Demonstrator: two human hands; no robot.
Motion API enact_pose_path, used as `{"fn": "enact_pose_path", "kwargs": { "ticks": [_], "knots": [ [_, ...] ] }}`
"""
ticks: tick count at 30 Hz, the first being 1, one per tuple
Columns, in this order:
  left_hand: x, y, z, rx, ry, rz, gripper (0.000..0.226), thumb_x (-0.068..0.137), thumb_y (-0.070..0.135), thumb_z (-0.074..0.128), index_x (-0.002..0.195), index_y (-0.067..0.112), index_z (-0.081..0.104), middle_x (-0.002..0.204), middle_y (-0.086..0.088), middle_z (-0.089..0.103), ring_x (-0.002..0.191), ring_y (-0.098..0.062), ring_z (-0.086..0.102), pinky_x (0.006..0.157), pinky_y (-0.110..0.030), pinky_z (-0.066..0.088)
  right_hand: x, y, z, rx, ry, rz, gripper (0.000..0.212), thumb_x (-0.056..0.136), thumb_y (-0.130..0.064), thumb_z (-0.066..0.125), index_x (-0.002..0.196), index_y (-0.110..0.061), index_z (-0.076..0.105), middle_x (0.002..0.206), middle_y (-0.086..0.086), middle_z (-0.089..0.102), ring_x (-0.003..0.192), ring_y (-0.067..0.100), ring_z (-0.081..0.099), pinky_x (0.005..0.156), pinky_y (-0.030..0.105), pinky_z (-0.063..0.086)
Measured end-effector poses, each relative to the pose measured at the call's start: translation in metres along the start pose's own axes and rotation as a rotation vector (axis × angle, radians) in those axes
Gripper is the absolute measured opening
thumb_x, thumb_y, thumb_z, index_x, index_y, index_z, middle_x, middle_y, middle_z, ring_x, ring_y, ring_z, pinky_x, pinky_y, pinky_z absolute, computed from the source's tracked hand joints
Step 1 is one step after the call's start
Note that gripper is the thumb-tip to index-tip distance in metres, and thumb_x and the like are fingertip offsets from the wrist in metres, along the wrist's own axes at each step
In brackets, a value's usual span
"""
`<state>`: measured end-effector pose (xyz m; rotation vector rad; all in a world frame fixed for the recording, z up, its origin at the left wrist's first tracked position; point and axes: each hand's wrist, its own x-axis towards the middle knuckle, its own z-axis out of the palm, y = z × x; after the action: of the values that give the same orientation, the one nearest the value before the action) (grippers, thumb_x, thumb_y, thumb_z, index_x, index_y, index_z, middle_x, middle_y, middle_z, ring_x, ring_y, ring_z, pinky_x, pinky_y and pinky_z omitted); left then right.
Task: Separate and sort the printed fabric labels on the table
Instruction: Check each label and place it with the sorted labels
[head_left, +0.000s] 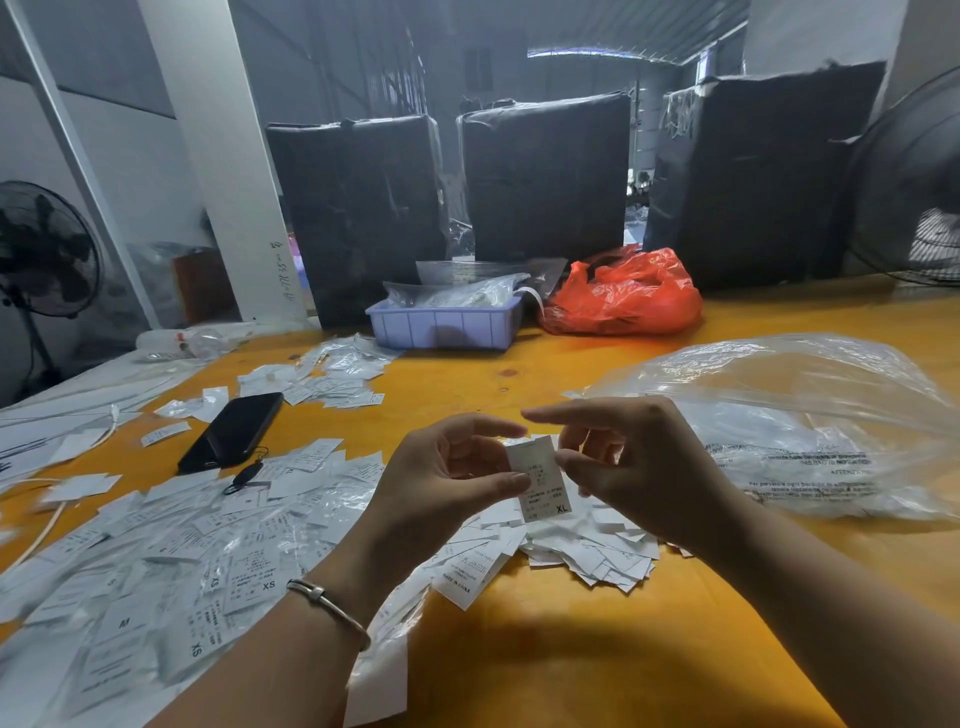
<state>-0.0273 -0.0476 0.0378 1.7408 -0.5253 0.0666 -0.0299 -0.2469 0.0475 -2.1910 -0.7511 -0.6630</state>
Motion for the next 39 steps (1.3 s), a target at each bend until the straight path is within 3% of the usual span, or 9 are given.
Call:
{"fn": "enact_pose_path", "kwargs": {
  "ticks": [3, 7, 11, 15, 20, 27, 32, 36, 39],
  "knots": [
    [0.0, 0.001, 0.0, -0.003, 0.01, 0.008, 0.036, 0.07, 0.01, 0.079, 0.104, 0.016, 0.069, 0.087, -0.007, 0.075, 0.087, -0.015, 0.072, 0.07, -0.019, 0.056, 0.001, 0.001, 0.0, -0.001, 0.001, -0.008, 0.026, 0.075, 0.001, 0.072, 0.093, -0.017, 0.077, 0.077, -0.001, 0.072, 0.062, 0.015, 0.064, 0.055, 0.037, 0.053],
    [-0.001, 0.001, 0.0, 0.029, 0.01, 0.015, 0.04, 0.064, 0.024, 0.079, 0.103, 0.02, 0.068, 0.088, -0.004, 0.075, 0.089, -0.015, 0.072, 0.071, -0.022, 0.057, 0.0, 0.0, 0.001, 0.03, -0.002, 0.007, 0.039, 0.077, 0.002, 0.071, 0.11, -0.018, 0.071, 0.073, -0.003, 0.069, 0.059, 0.015, 0.063, 0.056, 0.034, 0.054],
    [-0.001, 0.001, 0.0, 0.024, 0.006, 0.006, 0.04, 0.064, 0.023, 0.08, 0.103, 0.02, 0.069, 0.087, -0.005, 0.074, 0.087, -0.016, 0.072, 0.071, -0.023, 0.058, 0.001, 0.001, 0.0, 0.015, 0.002, -0.006, 0.025, 0.076, 0.003, 0.072, 0.093, -0.016, 0.076, 0.074, -0.002, 0.071, 0.061, 0.013, 0.064, 0.053, 0.029, 0.052],
    [-0.001, 0.001, 0.0, 0.049, 0.025, -0.005, 0.041, 0.063, 0.027, 0.08, 0.102, 0.023, 0.07, 0.088, -0.002, 0.074, 0.088, -0.016, 0.071, 0.077, -0.033, 0.061, 0.0, 0.0, 0.001, 0.03, -0.008, 0.012, 0.035, 0.077, 0.001, 0.071, 0.106, -0.017, 0.072, 0.073, -0.003, 0.069, 0.06, 0.015, 0.064, 0.058, 0.032, 0.053],
    [-0.001, 0.002, 0.0, 0.074, 0.021, 0.009, 0.035, 0.073, 0.012, 0.08, 0.104, 0.021, 0.069, 0.086, -0.001, 0.075, 0.087, -0.017, 0.071, 0.082, -0.037, 0.06, 0.002, 0.001, 0.0, 0.016, -0.025, 0.012, 0.021, 0.076, 0.003, 0.07, 0.086, -0.015, 0.076, 0.073, -0.008, 0.066, 0.063, 0.007, 0.063, 0.055, 0.024, 0.052],
    [0.0, 0.0, 0.0, 0.103, 0.042, -0.004, 0.043, 0.063, 0.036, 0.08, 0.103, 0.028, 0.068, 0.09, 0.005, 0.075, 0.087, -0.012, 0.07, 0.079, -0.034, 0.06, 0.0, 0.003, 0.001, 0.16, 0.042, 0.063, 0.03, 0.078, 0.003, 0.072, 0.1, -0.016, 0.071, 0.073, -0.003, 0.069, 0.054, 0.01, 0.064, 0.055, 0.032, 0.055],
    [0.002, -0.003, -0.002, 0.096, 0.055, -0.006, 0.015, 0.076, 0.018, 0.077, 0.089, 0.023, 0.074, 0.086, 0.002, 0.075, 0.087, -0.012, 0.069, 0.076, -0.026, 0.059, 0.0, 0.001, 0.002, 0.261, 0.001, 0.121, 0.037, 0.079, -0.001, 0.073, 0.111, -0.017, 0.066, 0.075, -0.003, 0.07, 0.055, 0.015, 0.066, 0.057, 0.034, 0.058],
    [0.007, -0.008, -0.013, 0.261, 0.24, -0.067, 0.015, 0.084, 0.007, 0.068, 0.08, 0.021, 0.074, 0.08, 0.002, 0.073, 0.08, -0.012, 0.066, 0.066, -0.016, 0.054, 0.004, 0.019, -0.001, -0.148, -0.01, 0.312, 0.014, 0.081, -0.007, 0.063, 0.087, -0.018, 0.069, 0.074, -0.004, 0.067, 0.063, 0.015, 0.063, 0.064, 0.04, 0.057],
    [0.011, -0.016, -0.026, 0.627, 0.366, -0.235, 0.014, 0.087, 0.015, 0.06, 0.083, 0.024, 0.069, 0.083, 0.004, 0.067, 0.079, -0.015, 0.061, 0.066, -0.032, 0.052, 0.003, 0.036, -0.005, -0.485, -0.116, 0.55, 0.013, 0.082, -0.013, 0.055, 0.077, -0.02, 0.065, 0.079, -0.001, 0.066, 0.073, 0.017, 0.06, 0.066, 0.035, 0.055]
  ]
}}
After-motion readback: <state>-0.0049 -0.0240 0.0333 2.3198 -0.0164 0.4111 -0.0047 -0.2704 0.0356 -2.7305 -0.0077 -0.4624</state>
